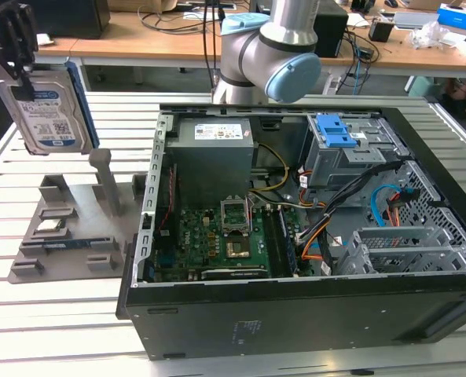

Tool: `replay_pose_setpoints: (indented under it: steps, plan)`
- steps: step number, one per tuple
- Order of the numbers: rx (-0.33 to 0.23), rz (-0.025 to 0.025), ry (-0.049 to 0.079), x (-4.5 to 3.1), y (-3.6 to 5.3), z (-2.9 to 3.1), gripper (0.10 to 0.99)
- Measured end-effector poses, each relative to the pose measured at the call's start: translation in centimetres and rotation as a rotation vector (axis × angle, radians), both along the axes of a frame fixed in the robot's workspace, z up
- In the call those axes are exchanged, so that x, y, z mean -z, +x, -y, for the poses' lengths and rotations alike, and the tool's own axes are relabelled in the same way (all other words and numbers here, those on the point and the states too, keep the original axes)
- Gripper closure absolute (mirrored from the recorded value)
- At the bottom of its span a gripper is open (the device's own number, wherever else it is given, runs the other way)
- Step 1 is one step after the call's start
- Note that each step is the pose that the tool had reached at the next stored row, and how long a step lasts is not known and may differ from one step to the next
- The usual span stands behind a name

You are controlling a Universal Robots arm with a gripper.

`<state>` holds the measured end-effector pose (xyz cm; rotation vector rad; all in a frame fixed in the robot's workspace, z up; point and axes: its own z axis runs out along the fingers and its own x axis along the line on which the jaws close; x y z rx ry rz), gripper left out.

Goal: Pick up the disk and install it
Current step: 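Pick up the disk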

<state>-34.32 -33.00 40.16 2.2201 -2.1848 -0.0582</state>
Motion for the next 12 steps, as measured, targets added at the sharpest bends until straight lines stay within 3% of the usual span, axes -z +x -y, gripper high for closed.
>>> replay_pose_setpoints:
  steps: [12]
  plan:
    - [0.0,0.0,0.0,-1.88,0.01,0.0,0.722]
